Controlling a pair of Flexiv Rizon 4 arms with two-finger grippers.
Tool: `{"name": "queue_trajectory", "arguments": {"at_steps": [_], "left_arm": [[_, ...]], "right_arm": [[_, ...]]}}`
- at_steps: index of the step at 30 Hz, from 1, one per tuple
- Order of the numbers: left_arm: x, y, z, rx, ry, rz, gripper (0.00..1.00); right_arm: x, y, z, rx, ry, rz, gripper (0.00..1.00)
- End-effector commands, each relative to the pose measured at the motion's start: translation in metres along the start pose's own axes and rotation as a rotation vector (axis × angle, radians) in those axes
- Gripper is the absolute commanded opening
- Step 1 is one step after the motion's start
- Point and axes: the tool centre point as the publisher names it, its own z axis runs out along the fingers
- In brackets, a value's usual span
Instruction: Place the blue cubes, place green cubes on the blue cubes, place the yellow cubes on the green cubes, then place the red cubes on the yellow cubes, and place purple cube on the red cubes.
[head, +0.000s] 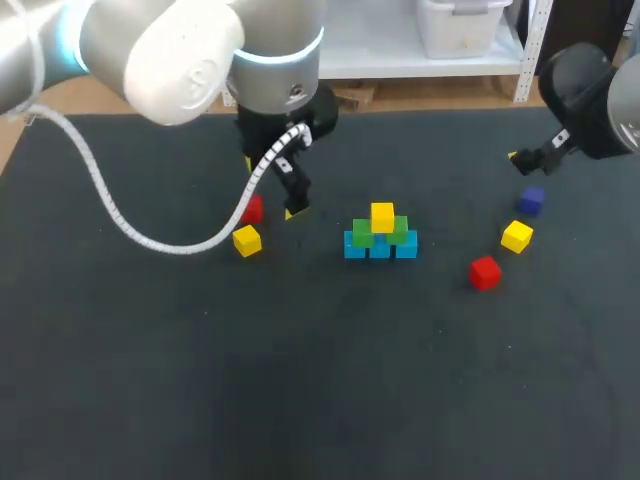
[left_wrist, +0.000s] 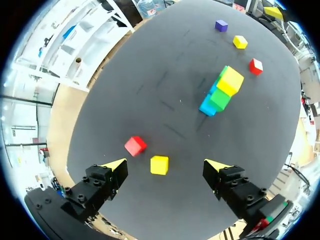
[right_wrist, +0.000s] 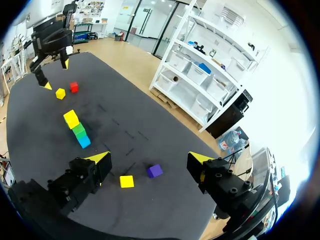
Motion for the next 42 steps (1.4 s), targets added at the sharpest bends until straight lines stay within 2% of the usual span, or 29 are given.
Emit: {"name": "queue_trajectory", "arguments": {"at_steps": [1, 8, 15, 17, 19, 22, 26, 31, 35, 37, 39, 41, 42], "left_arm": [[0.021, -0.004, 0.012, 0.002, -0.033, 0.006, 1.0], [0.045, -0.001, 0.037, 0.04, 0.002, -0.015, 1.0], [0.054, 0.01, 0.056, 0.058, 0.006, -0.039, 1.0], [0.053, 0.013, 0.058, 0.065, -0.003, -0.04, 1.0], [0.052, 0.015, 0.061, 0.071, -0.006, -0.025, 0.94], [0.048, 0.016, 0.067, 0.086, -0.003, -0.003, 0.96], [0.044, 0.014, 0.071, 0.107, 0.0, 0.031, 0.91], [0.04, 0.008, 0.076, 0.127, 0.021, 0.066, 0.92], [0.037, 0.008, 0.082, 0.13, 0.033, 0.076, 0.89], [0.036, 0.009, 0.083, 0.129, 0.039, 0.082, 0.83], [0.035, 0.01, 0.085, 0.128, 0.049, 0.086, 0.7], [0.035, 0.011, 0.087, 0.131, 0.055, 0.09, 0.62], [0.035, 0.011, 0.088, 0.129, 0.06, 0.09, 0.45]], "right_arm": [[0.002, 0.001, 0.0, 0.008, -0.01, 0.002, 1.0], [0.002, 0.001, 0.0, 0.008, -0.01, 0.002, 1.0], [0.002, 0.001, 0.0, 0.008, -0.01, 0.002, 1.0], [0.002, 0.001, 0.0, 0.008, -0.01, 0.002, 1.0], [0.002, 0.001, 0.0, 0.008, -0.01, 0.002, 1.0], [0.002, 0.001, 0.0, 0.008, -0.01, 0.002, 1.0], [0.002, 0.001, 0.0, 0.008, -0.01, 0.002, 1.0], [0.002, 0.001, 0.0, 0.008, -0.01, 0.002, 1.0], [0.002, 0.001, 0.0, 0.008, -0.01, 0.002, 1.0], [0.002, 0.001, 0.0, 0.008, -0.01, 0.002, 1.0], [0.002, 0.001, 0.0, 0.008, -0.01, 0.002, 1.0], [0.002, 0.001, 0.0, 0.008, -0.01, 0.002, 1.0], [0.002, 0.001, 0.0, 0.008, -0.01, 0.002, 1.0]]}}
